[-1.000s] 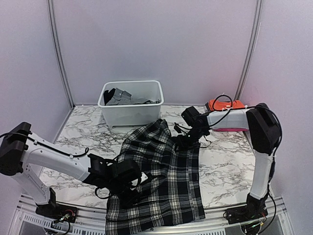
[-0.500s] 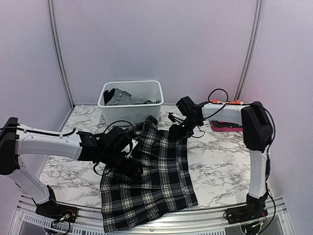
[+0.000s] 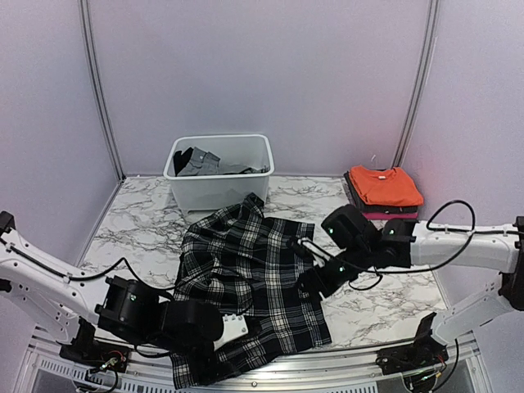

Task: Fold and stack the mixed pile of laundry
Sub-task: Pick up the flattened skirt from the center of the board.

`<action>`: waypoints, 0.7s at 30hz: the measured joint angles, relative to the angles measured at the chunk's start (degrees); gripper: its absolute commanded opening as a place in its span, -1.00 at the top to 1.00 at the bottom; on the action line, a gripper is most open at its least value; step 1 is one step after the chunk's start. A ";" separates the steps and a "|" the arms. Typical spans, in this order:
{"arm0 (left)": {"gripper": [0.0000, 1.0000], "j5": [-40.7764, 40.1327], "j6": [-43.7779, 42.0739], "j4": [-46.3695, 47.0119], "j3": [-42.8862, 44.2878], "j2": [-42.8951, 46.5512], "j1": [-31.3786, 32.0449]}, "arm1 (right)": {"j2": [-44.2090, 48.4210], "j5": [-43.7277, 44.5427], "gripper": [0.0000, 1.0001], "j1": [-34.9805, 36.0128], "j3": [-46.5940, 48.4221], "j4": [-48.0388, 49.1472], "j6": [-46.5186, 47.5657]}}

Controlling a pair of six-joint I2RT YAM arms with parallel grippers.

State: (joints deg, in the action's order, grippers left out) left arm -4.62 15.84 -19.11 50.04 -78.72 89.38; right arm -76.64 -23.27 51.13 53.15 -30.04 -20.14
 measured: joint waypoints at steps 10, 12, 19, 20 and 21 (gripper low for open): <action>0.69 -3.02 5.57 -2.03 -4.63 -9.99 1.29 | 10.54 11.08 -0.36 14.05 -13.05 0.94 1.22; 0.79 -1.86 5.33 -2.27 -5.07 -7.21 -0.76 | 12.76 13.79 -0.36 17.03 -13.99 2.69 2.73; 0.88 4.55 2.25 -2.10 -4.87 2.73 -16.98 | 8.07 17.86 -0.37 20.83 -13.70 6.64 9.42; 0.88 5.81 1.22 -2.16 -4.68 2.03 -18.58 | 6.36 17.99 -0.38 21.68 -13.51 6.86 10.23; 0.88 6.75 0.55 -2.19 -4.61 1.18 -19.47 | 4.98 18.16 -0.40 22.49 -13.22 6.84 10.86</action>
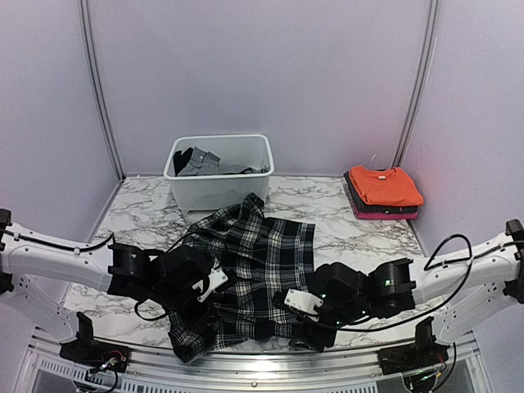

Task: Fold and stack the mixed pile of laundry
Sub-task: Pick up the flattened skirt from the center of the board, then fold the flattened skirt at the center of the board.

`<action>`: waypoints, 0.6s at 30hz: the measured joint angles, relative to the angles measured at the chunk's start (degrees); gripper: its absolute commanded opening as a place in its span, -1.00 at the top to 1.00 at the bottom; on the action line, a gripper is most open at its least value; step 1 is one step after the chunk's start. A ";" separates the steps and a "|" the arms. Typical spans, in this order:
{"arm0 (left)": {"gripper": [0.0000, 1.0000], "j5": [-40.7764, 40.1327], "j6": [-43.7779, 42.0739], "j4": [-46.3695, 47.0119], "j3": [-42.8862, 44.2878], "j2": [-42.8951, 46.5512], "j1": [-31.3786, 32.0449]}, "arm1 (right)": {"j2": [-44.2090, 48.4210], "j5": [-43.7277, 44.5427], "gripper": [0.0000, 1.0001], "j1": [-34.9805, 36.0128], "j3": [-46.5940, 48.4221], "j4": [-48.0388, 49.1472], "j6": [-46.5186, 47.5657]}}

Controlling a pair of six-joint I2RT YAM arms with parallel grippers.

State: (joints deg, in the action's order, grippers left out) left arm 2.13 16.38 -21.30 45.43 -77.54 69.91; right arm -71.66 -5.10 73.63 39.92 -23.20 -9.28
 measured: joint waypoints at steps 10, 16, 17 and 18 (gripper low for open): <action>0.88 7.21 -6.78 -0.90 0.85 -4.87 -8.48 | -6.91 4.81 -0.53 4.50 2.86 -1.03 1.64; 0.89 8.46 -8.48 -2.19 2.16 -3.82 -10.19 | -14.29 15.52 0.63 4.61 8.50 -5.53 0.13; 0.94 8.55 -8.63 -2.71 2.43 -3.41 -10.25 | -15.58 17.16 0.81 4.61 9.92 -6.71 0.00; 1.00 8.68 -8.90 -3.28 2.73 -2.86 -10.29 | -16.59 18.62 0.97 4.63 11.26 -8.07 -0.09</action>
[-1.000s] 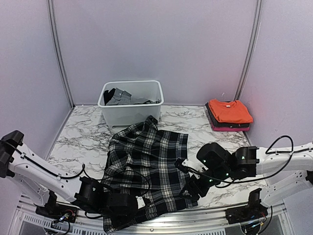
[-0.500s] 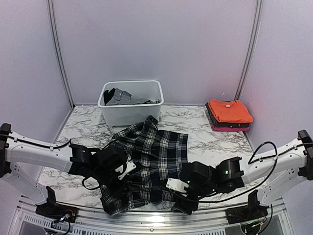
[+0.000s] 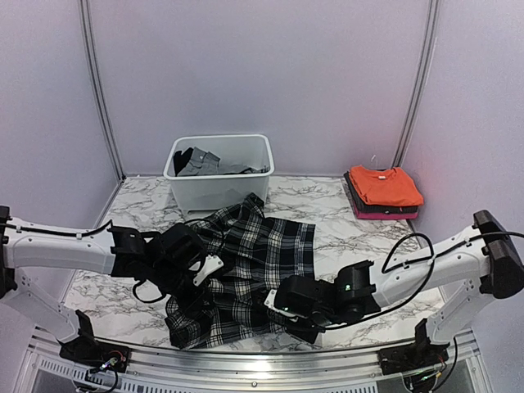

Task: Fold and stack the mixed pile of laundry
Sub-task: Fold the flattened skirt at the center of the board.

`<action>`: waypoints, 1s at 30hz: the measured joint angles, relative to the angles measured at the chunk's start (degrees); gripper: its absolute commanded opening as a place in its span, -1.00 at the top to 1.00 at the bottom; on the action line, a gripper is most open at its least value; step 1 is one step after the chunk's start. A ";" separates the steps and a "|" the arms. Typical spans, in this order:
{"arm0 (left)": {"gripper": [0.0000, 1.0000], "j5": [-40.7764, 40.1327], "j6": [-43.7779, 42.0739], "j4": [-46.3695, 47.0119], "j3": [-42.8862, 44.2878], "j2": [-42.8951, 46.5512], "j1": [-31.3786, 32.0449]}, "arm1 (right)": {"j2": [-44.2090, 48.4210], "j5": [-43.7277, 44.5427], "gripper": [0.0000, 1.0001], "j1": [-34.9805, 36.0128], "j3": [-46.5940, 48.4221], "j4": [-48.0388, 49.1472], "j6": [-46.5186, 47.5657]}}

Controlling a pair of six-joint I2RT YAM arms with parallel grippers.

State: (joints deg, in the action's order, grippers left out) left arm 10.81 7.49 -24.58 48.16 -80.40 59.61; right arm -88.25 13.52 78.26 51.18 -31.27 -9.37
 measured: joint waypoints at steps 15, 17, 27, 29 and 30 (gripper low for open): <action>1.00 -0.92 0.13 -18.43 12.79 18.25 9.57 | 4.59 -12.48 1.00 9.79 9.68 -4.50 -3.23; 1.00 -3.89 -1.60 -21.51 16.17 18.01 8.59 | 7.17 -16.09 1.00 6.71 9.38 -3.58 -4.04; 0.85 -13.75 -18.97 -21.38 42.75 -10.36 -7.80 | 16.55 -34.07 1.00 -24.57 4.37 2.14 -2.86; 0.51 -12.07 -21.07 -20.46 50.34 -20.28 -11.65 | 14.49 -37.03 1.00 -29.97 3.93 3.52 -2.38; 0.29 -11.87 -21.49 -20.48 54.58 -25.09 -13.18 | 13.07 -38.56 1.00 -33.07 3.82 4.24 -2.29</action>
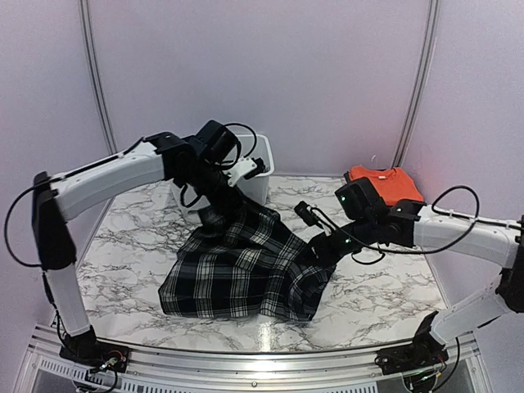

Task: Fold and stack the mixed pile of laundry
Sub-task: Fold the flattened skirt at the center of the board, then adjust the rectangle-folded skirt at the center of the board.

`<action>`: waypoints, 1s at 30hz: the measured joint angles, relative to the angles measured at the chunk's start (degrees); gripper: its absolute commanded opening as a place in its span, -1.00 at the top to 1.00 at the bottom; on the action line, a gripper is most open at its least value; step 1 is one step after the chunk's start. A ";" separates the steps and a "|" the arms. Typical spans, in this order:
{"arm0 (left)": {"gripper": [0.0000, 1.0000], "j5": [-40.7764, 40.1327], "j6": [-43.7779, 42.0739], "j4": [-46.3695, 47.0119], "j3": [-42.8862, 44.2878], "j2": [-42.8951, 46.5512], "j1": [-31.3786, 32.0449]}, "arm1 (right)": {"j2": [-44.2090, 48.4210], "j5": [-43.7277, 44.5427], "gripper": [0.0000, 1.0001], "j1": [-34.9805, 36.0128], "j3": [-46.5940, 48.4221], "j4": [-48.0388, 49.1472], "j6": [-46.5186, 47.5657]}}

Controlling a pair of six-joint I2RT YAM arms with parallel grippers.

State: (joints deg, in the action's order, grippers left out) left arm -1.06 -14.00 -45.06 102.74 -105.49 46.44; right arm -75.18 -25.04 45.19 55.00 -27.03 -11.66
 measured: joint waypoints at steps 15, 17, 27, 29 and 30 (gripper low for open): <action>-0.86 3.65 10.93 9.03 -7.28 2.38 -5.97 | -26.88 -5.79 1.00 -13.11 1.77 -0.72 6.16; -0.92 5.64 13.75 11.76 -16.09 9.44 -4.98 | -26.93 -6.58 1.00 -13.11 1.73 -0.44 6.10; -0.98 7.93 22.67 18.10 -44.63 27.96 -0.90 | -24.96 -12.33 1.00 -1.55 3.02 -0.46 0.11; -0.98 7.58 22.80 18.53 -46.10 30.64 -0.90 | -22.47 -13.40 1.00 -0.07 3.39 -1.75 -0.76; -0.98 7.58 22.80 18.97 -46.42 31.41 -0.85 | -21.70 -13.22 1.00 -0.11 3.89 -2.60 -0.70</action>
State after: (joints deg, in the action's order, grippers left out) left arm 6.52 8.80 -26.09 56.31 -74.08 45.58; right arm -96.88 -38.26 45.08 58.89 -29.63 -12.36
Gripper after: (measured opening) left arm 0.988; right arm 0.005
